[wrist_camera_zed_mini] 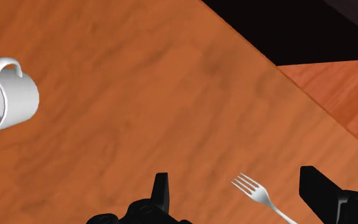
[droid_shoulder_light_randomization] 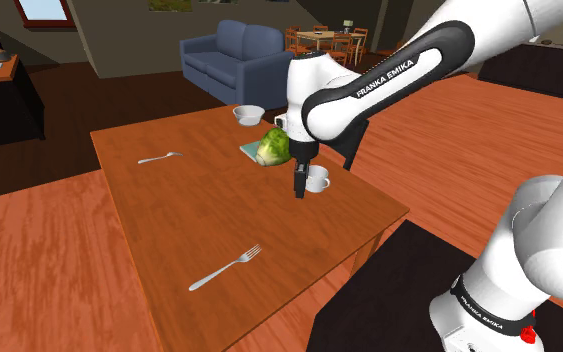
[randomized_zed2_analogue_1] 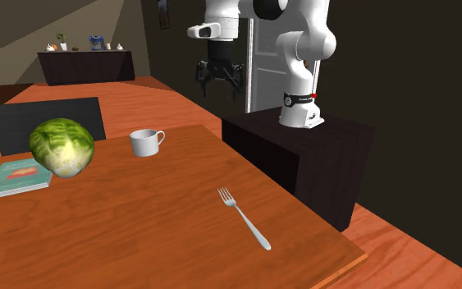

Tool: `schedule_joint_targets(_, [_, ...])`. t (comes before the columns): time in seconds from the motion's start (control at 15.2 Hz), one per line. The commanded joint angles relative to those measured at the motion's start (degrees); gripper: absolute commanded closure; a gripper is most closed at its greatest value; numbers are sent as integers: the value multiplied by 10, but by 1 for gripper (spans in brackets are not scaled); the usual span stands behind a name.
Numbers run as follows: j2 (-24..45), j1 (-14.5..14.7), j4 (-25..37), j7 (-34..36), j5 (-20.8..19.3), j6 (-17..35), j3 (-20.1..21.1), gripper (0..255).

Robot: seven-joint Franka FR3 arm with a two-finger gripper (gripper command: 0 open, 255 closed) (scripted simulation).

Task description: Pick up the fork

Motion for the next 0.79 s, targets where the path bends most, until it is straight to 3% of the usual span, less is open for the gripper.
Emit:
schedule_joint_targets(0.0, [44, 7, 18, -18, -2, 27, 5, 0])
schedule_joint_targets(0.73, [263, 41, 130, -92, -41, 131, 38, 0])
